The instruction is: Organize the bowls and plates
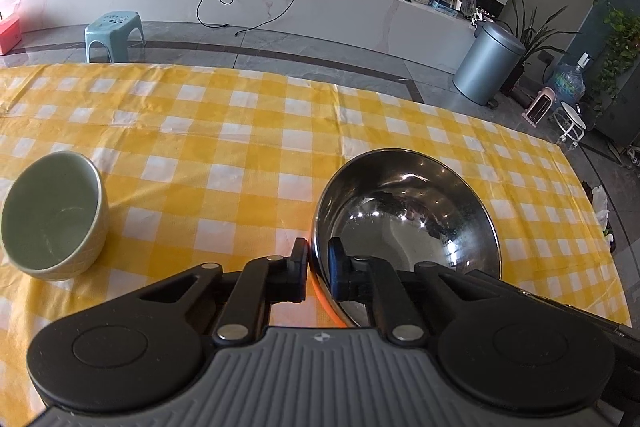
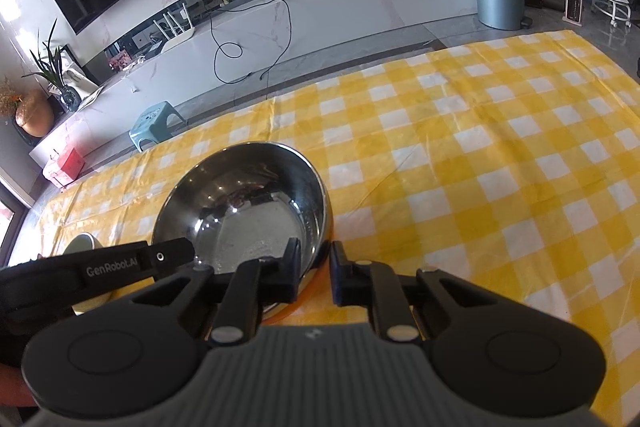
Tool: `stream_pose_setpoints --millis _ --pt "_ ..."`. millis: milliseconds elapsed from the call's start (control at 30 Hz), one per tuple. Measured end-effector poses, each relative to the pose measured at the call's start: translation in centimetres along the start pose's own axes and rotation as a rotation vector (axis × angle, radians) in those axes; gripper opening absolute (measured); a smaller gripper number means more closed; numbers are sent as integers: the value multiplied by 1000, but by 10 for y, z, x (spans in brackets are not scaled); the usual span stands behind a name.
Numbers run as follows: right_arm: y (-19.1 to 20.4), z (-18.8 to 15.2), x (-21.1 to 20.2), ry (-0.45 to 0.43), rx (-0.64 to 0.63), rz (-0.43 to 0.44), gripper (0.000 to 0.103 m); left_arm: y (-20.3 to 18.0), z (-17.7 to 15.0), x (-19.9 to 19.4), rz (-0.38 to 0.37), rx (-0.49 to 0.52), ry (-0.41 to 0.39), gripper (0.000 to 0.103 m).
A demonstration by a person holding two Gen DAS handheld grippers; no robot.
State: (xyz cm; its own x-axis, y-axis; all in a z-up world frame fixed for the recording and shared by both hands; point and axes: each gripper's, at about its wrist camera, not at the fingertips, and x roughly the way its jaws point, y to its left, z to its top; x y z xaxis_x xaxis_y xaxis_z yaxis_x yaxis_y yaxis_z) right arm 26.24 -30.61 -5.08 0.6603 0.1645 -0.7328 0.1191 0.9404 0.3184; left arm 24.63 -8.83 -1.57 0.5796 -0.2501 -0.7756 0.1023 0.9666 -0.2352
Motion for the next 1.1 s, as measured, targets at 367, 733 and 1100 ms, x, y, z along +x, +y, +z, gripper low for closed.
stream_pose_setpoints --millis 367,733,1100 --pt "10 -30 -63 -10 -21 97 13 6 -29 -81 13 -57 -90 11" --pt "26 -78 -134 -88 -41 147 11 24 -71 -141 -18 -87 -121 12" --pt "31 -130 -180 -101 -15 139 11 34 -115 -170 -59 -68 -106 12"
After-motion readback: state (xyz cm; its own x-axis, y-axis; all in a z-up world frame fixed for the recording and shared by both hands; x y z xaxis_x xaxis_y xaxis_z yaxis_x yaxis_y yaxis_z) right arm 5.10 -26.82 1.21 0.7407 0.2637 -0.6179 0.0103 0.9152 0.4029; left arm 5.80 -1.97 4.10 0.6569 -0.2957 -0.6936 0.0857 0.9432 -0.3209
